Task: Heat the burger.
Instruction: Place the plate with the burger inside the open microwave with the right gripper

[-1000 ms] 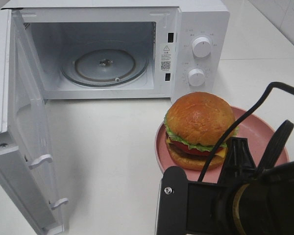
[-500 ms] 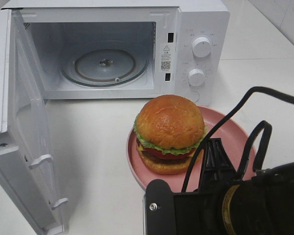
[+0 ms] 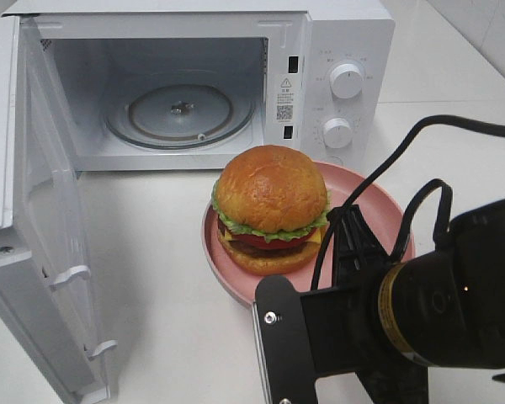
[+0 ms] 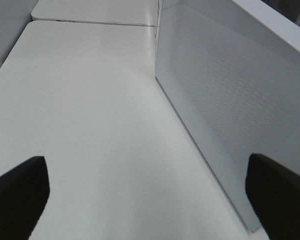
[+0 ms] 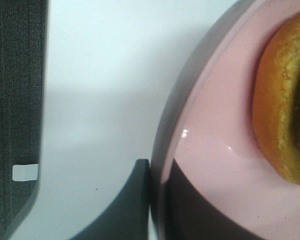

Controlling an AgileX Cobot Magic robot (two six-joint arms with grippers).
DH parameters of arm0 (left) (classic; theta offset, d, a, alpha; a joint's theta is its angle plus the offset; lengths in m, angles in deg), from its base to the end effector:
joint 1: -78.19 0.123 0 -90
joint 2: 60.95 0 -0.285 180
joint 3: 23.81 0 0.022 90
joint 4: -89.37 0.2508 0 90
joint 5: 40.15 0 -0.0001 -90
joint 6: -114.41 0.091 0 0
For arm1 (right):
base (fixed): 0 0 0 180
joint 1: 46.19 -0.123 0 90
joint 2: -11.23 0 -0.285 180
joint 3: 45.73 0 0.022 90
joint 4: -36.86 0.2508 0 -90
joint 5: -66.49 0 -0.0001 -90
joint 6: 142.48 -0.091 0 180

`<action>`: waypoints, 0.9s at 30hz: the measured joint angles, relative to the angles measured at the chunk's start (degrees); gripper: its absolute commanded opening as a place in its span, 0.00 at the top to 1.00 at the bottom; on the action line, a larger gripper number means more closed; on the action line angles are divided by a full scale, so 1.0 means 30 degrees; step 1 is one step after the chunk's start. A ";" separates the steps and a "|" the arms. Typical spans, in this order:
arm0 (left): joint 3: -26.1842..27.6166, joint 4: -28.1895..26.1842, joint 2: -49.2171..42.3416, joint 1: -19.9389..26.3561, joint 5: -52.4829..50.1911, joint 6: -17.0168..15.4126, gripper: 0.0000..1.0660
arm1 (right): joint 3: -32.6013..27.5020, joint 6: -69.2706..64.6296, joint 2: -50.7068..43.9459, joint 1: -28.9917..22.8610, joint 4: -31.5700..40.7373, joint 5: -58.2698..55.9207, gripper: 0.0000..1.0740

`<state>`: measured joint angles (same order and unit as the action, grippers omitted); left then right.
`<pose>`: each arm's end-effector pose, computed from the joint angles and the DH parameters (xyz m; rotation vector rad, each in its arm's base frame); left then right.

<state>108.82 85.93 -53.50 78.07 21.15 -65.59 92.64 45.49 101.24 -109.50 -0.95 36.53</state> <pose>-0.0087 -0.0048 0.2824 0.0062 2.0260 -0.0729 0.1314 0.1993 0.1786 -2.0599 1.6862 -0.3054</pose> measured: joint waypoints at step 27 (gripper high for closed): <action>0.0000 0.0000 0.0000 0.0000 0.0000 0.0000 0.06 | 0.0019 1.8220 0.0019 0.5825 0.8289 0.2674 1.00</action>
<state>108.82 85.93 -53.50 78.07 21.15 -65.59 92.70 100.15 101.30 -92.03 23.91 44.55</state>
